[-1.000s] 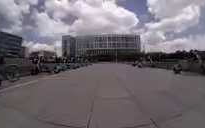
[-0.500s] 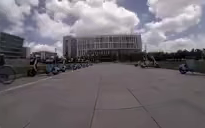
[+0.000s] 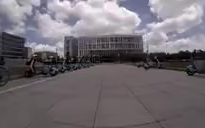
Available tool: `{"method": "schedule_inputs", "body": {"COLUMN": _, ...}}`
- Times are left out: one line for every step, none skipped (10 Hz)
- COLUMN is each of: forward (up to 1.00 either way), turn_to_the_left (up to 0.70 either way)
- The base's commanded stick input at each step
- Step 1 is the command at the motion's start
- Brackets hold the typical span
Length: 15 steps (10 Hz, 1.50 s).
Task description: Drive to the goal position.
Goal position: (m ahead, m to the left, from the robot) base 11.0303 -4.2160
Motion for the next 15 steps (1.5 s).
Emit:
{"method": "schedule_inputs", "body": {"forward": 0.70, "turn_to_the_left": -0.11}}
{"method": "schedule_inputs", "body": {"forward": 0.70, "turn_to_the_left": -0.35}}
{"method": "schedule_inputs", "body": {"forward": 0.70, "turn_to_the_left": -0.35}}
{"method": "schedule_inputs", "body": {"forward": 0.70, "turn_to_the_left": -0.35}}
{"method": "schedule_inputs", "body": {"forward": 0.70, "turn_to_the_left": -0.35}}
{"method": "schedule_inputs", "body": {"forward": 0.70, "turn_to_the_left": -0.03}}
{"method": "schedule_inputs", "body": {"forward": 0.70, "turn_to_the_left": 0.00}}
{"method": "schedule_inputs", "body": {"forward": 0.70, "turn_to_the_left": 0.00}}
{"method": "schedule_inputs", "body": {"forward": 0.70, "turn_to_the_left": 0.00}}
{"method": "schedule_inputs", "body": {"forward": 0.70, "turn_to_the_left": 0.00}}
{"method": "schedule_inputs", "body": {"forward": 0.70, "turn_to_the_left": 0.00}}
{"method": "schedule_inputs", "body": {"forward": 0.70, "turn_to_the_left": 0.00}}
{"method": "schedule_inputs", "body": {"forward": 0.70, "turn_to_the_left": 0.00}}
{"method": "schedule_inputs", "body": {"forward": 0.70, "turn_to_the_left": 0.00}}
{"method": "schedule_inputs", "body": {"forward": 0.70, "turn_to_the_left": 0.00}}
